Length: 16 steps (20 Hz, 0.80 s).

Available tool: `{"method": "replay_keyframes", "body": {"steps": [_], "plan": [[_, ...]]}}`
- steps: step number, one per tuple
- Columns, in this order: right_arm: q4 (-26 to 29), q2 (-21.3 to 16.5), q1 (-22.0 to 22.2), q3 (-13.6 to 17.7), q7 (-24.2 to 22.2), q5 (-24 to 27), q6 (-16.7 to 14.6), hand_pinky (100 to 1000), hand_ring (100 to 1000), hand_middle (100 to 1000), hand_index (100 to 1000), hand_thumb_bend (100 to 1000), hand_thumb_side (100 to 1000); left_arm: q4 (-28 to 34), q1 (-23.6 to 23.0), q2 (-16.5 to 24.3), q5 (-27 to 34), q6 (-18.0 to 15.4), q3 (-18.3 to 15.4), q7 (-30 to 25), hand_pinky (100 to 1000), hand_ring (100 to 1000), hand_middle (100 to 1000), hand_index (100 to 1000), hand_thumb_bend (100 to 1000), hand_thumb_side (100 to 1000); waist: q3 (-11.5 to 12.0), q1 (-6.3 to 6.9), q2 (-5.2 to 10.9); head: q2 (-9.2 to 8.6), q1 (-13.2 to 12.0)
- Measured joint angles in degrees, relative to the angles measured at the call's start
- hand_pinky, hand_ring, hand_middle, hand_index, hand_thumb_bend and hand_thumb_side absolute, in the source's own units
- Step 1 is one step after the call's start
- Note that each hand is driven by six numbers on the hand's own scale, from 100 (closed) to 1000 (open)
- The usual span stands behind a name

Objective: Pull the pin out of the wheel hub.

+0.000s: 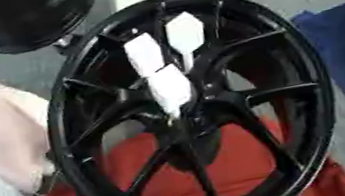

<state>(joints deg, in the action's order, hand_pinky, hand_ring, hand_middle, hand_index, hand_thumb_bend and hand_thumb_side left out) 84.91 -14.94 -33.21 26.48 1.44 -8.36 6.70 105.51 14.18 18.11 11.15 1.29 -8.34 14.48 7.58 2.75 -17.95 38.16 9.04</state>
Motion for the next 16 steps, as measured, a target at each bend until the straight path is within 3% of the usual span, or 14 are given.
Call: {"method": "replay_keyframes", "body": {"steps": [10,13,16], "plan": [[0.0,0.0,-0.01,0.1,0.15,0.36,-0.06,923,810,681,666,100,560,0.82,1.07,1.08,-0.06,-0.31,-0.11,0.24,694,638,587,670,387,652,-0.68,0.14,-0.01,0.03,1.71],[0.0,-0.32,0.05,0.26,0.16,0.7,-0.07,923,810,681,666,100,559,1.82,1.7,5.26,-0.71,-0.85,0.08,-0.04,696,639,589,674,383,629,-0.58,0.55,-0.01,0.03,2.24],[0.0,-1.08,0.45,0.32,0.15,0.9,-0.07,922,810,681,666,100,559,3.16,3.0,13.26,-2.65,-2.05,1.19,-1.23,700,643,593,683,389,608,-0.05,0.72,-0.01,0.19,3.1]]}}
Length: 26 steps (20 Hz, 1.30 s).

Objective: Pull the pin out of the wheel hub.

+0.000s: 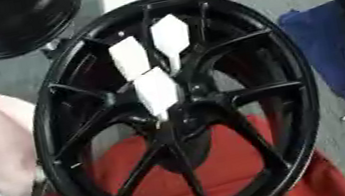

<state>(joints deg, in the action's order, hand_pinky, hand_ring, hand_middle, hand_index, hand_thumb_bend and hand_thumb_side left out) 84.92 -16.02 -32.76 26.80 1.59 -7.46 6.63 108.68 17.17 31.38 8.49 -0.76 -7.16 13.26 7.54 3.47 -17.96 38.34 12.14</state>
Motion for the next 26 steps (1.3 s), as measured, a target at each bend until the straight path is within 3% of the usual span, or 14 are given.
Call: {"method": "replay_keyframes", "body": {"steps": [6,13,16,20,23,26], "plan": [[0.0,-1.21,0.67,0.13,0.04,0.38,-0.1,922,810,680,666,100,557,1.91,5.3,15.7,-6.23,-4.67,3.55,-9.8,717,658,607,711,421,599,0.42,0.31,0.0,1.05,1.26],[0.0,-2.63,1.48,0.37,0.22,0.77,-0.35,921,808,679,665,100,556,2.26,15.11,27.3,-15.29,-11.46,8.41,-29.99,739,671,618,759,447,617,1.1,0.65,0.0,1.33,2.79],[0.0,-3.53,1.6,0.35,0.21,0.78,-0.45,921,808,679,665,100,556,2.5,20.45,29.14,-16.62,-12.33,11.79,-41.52,754,699,652,781,442,663,1.08,0.79,0.0,0.96,3.42],[-0.04,-4.42,2.1,0.33,0.09,0.78,-0.69,920,808,679,665,100,556,2.14,26.91,29.23,-15.76,-10.97,15.33,-56.78,762,713,668,790,447,671,1.26,1.03,0.0,0.45,4.03],[-0.14,-4.56,2.11,0.06,-0.04,0.77,-0.82,921,808,679,665,100,556,1.33,31.18,28.42,-15.22,-10.23,17.56,-62.62,762,714,669,790,451,665,1.32,1.03,0.0,0.3,4.12],[-0.35,-4.57,2.14,-0.05,-0.25,0.91,-0.96,920,804,674,662,100,558,-0.64,35.58,25.88,-15.33,-10.18,21.17,-64.39,762,715,671,789,446,664,1.26,1.06,0.0,0.28,4.13]]}}
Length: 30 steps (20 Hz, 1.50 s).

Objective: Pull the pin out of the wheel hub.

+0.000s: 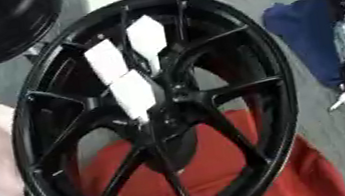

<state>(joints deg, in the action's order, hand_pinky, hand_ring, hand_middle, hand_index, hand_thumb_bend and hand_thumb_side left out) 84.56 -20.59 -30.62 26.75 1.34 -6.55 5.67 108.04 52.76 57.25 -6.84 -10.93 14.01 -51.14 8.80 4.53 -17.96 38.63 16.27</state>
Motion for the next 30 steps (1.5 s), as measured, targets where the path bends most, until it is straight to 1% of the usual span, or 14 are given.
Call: {"method": "replay_keyframes", "body": {"steps": [4,5,6,10,14,19,25,30], "plan": [[0.02,0.0,0.31,-0.41,-0.93,2.76,-0.4,920,803,674,661,100,551,-4.63,5.95,-5.08,-1.2,-0.53,5.85,-0.36,768,729,687,793,454,647,-0.26,0.11,0.0,-0.01,0.07],[0.04,0.0,0.42,-0.44,-1.09,3.31,-0.44,920,802,672,661,100,551,-5.85,7.07,-6.28,-1.66,-0.79,7.02,-0.33,791,757,711,800,466,634,-0.28,0.11,0.0,0.0,0.07],[0.06,0.0,0.43,-0.47,-1.18,3.76,-0.46,920,801,671,660,100,552,-7.01,8.07,-7.3,-2.22,-1.09,7.99,-0.27,808,778,734,814,482,619,-0.28,0.11,0.0,0.02,0.08],[0.19,0.0,0.45,-0.67,-1.5,4.87,-0.43,920,801,672,661,100,554,-10.69,11.19,-10.52,-5.36,-2.61,10.53,0.77,825,798,752,819,511,569,-0.35,0.25,0.0,0.11,0.16],[0.2,0.01,0.45,-0.7,-1.68,5.21,-0.27,920,801,672,660,100,554,-13.74,13.41,-13.29,-7.86,-4.0,12.11,2.16,810,783,743,814,505,565,-0.67,0.34,0.0,0.1,-0.25],[0.2,0.13,0.41,-1.13,-1.95,5.2,-0.09,920,801,671,660,100,555,-17.47,15.02,-16.3,-9.04,-5.3,13.62,3.46,800,771,733,809,505,548,-1.19,0.34,0.0,0.02,-1.18],[0.2,0.28,0.29,-1.87,-2.64,5.13,-0.12,920,800,671,659,100,553,-21.37,17.09,-19.59,-10.45,-6.48,13.68,4.64,798,771,746,813,509,511,-1.98,0.34,0.0,-0.52,-2.58],[0.32,0.9,-0.36,-2.44,-3.21,5.01,-0.08,920,800,671,659,100,552,-23.91,17.91,-21.56,-10.89,-7.46,13.69,5.62,800,774,765,814,524,435,-2.95,0.34,0.0,-1.14,-3.8]]}}
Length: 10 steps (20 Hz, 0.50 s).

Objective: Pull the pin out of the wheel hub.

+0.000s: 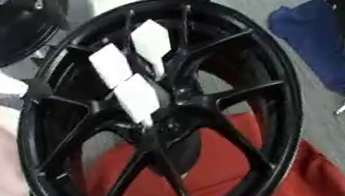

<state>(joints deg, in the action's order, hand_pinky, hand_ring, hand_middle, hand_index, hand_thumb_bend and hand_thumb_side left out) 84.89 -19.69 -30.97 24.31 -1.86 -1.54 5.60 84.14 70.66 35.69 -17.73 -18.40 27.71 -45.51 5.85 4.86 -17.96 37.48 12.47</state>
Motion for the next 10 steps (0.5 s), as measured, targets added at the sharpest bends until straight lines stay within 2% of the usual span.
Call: {"method": "replay_keyframes", "body": {"steps": [6,10], "plan": [[0.27,0.6,-0.83,-0.47,-0.51,-0.01,0.09,921,800,671,659,100,551,-1.7,0.46,-0.96,0.66,-1.11,0.04,1.11,796,766,747,800,536,320,-1.24,0.41,-0.05,-0.81,-0.93],[0.55,0.83,-1.32,-0.73,-0.7,-0.02,0.04,921,800,670,659,100,552,-2.77,0.51,-1.65,1.08,-1.63,0.49,1.63,793,763,744,791,521,215,-2.08,0.41,-0.97,-0.98,-1.61]]}}
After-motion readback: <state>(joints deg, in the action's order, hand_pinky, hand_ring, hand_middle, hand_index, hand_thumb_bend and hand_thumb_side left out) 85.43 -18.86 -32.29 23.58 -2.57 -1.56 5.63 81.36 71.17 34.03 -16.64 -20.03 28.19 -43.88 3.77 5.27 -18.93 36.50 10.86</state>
